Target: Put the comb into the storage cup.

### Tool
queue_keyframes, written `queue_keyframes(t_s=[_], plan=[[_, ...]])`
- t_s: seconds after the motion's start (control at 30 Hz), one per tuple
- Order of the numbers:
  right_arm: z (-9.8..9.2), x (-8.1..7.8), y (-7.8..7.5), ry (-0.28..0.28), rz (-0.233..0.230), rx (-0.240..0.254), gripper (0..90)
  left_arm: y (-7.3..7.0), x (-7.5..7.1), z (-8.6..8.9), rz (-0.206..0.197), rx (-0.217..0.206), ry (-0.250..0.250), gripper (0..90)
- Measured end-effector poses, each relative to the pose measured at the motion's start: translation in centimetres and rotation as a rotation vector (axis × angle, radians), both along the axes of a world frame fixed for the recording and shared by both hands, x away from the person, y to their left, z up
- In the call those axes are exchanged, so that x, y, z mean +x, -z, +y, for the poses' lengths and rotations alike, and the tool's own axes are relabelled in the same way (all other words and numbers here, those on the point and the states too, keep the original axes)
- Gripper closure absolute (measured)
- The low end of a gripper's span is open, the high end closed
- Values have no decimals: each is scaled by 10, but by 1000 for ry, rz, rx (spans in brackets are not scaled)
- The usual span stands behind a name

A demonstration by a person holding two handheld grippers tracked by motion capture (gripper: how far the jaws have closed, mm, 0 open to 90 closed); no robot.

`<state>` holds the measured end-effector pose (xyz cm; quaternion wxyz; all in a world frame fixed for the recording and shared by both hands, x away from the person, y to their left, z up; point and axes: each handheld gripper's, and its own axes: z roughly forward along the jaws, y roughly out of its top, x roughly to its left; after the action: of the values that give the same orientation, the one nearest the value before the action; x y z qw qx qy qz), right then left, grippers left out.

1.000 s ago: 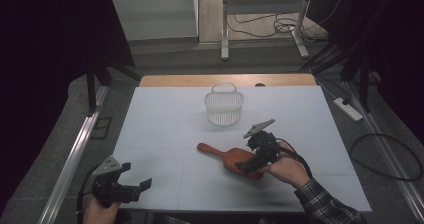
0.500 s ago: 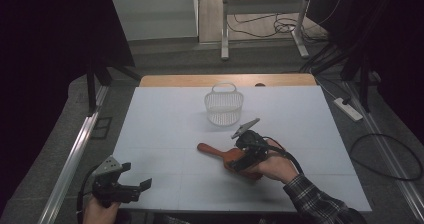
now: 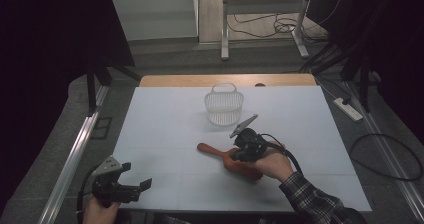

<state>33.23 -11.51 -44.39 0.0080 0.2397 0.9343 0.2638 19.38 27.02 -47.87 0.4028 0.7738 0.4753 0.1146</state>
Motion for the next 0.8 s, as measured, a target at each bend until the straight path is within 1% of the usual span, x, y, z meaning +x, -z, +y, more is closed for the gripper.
queue_keyframes(t_s=[0.07, 0.13, 0.27, 0.53, 0.8], plan=[[1, -1, 1, -11, 2, -7, 898, 0, 0, 0, 0, 0, 0, 7], [2, -4, 3, -31, -16, -22, 898, 0, 0, 0, 0, 1, 0, 8], [4, -9, 9, -48, -22, -25, 897, 0, 0, 0, 1, 1, 0, 8], [2, -18, 24, -57, 8, -34, 897, 0, 0, 0, 0, 3, 0, 8], [3, -24, 33, -81, 35, -54, 897, 0, 0, -1, 1, 4, -1, 9]])
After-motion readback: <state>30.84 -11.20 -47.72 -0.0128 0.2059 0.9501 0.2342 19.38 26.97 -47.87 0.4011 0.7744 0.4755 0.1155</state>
